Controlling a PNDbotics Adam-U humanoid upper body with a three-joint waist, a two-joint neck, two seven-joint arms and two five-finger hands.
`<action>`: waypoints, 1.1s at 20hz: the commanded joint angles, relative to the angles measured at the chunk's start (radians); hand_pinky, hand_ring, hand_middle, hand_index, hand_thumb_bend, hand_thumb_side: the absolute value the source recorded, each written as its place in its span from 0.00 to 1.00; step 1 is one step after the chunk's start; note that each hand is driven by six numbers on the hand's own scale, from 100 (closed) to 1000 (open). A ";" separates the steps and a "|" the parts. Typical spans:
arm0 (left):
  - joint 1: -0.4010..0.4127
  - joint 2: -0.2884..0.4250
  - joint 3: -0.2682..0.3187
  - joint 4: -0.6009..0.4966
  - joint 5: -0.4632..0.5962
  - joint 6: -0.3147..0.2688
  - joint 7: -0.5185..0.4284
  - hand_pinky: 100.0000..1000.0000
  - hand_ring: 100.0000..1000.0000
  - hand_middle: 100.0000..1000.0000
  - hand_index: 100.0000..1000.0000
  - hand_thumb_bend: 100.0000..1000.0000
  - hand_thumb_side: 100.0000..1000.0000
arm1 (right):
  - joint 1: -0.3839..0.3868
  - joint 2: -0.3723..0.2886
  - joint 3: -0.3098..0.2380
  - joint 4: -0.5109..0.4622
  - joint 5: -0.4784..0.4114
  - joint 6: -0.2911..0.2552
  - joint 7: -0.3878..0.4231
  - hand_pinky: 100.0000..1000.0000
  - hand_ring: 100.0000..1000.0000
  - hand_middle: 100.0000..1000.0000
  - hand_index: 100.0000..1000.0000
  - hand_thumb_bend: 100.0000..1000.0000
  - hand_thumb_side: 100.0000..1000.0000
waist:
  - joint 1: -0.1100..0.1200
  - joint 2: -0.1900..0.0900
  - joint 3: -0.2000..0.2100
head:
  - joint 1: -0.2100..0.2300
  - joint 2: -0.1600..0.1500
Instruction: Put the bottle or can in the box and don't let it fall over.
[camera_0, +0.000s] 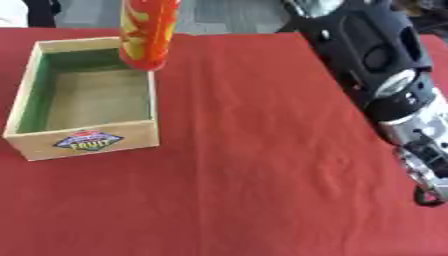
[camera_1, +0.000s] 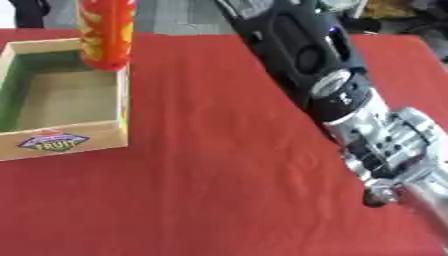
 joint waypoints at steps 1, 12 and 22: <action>-0.020 0.022 0.004 -0.021 0.003 -0.001 -0.006 0.91 0.81 0.75 0.71 0.53 0.71 | -0.037 0.038 -0.021 0.031 0.016 -0.020 -0.032 0.00 0.35 0.34 0.36 0.00 0.00 | 0.002 -0.007 0.011 | -0.012 -0.028; -0.067 0.013 0.006 -0.039 0.007 -0.004 -0.002 0.91 0.81 0.75 0.71 0.54 0.70 | -0.042 0.144 -0.042 0.236 0.127 -0.098 -0.158 0.00 0.36 0.36 0.37 0.00 0.00 | -0.014 0.035 0.089 | -0.072 -0.079; -0.069 0.013 0.006 -0.039 0.009 -0.003 0.001 0.91 0.81 0.75 0.71 0.54 0.70 | -0.038 0.141 -0.019 0.288 0.267 -0.148 -0.074 0.73 0.86 0.79 0.90 0.60 0.04 | -0.012 0.036 0.088 | -0.068 -0.082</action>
